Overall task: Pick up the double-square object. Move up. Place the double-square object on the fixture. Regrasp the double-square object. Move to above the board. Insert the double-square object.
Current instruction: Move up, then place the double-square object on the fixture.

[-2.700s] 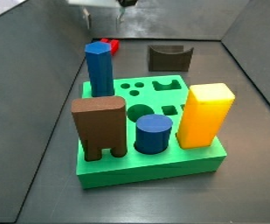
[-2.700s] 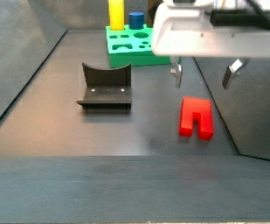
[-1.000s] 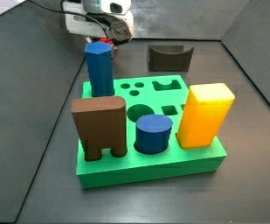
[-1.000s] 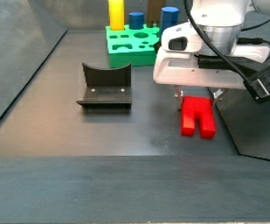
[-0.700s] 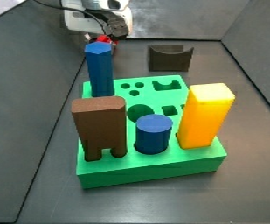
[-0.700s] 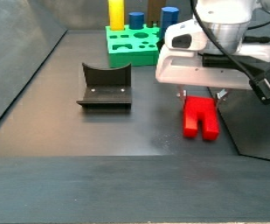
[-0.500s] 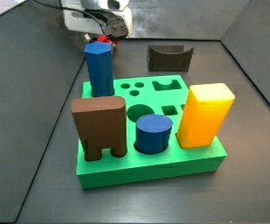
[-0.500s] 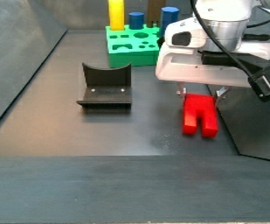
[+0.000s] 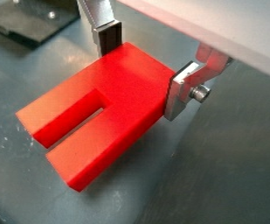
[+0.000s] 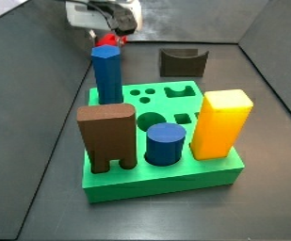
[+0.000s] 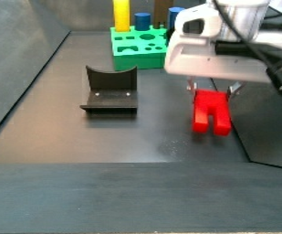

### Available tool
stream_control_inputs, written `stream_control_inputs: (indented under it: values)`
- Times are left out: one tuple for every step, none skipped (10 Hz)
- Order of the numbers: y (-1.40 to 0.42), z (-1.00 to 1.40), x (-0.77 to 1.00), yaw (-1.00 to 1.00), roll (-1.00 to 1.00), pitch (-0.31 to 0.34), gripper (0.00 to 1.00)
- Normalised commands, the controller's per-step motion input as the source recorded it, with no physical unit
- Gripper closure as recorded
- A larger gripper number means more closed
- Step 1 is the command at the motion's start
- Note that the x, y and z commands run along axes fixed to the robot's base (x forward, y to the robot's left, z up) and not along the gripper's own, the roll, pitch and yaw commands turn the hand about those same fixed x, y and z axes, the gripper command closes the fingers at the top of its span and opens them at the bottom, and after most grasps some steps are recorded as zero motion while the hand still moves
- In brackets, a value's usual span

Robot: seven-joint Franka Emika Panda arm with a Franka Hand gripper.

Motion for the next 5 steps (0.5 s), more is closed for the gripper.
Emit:
stream_control_inputs:
  values:
    - [-0.01, 0.52, -0.03, 0.01, 0.04, 0.044, 1.0]
    - [0.0, 0.36, -0.03, -0.01, 0.06, 0.056, 1.0]
    - [0.0, 0.24, -0.03, -0.02, 0.08, 0.055, 1.0]
    - [0.0, 1.0, 0.0, 0.0, 0.0, 0.0, 1.0]
    - [0.0, 1.0, 0.0, 0.0, 0.01, -0.001, 1.0]
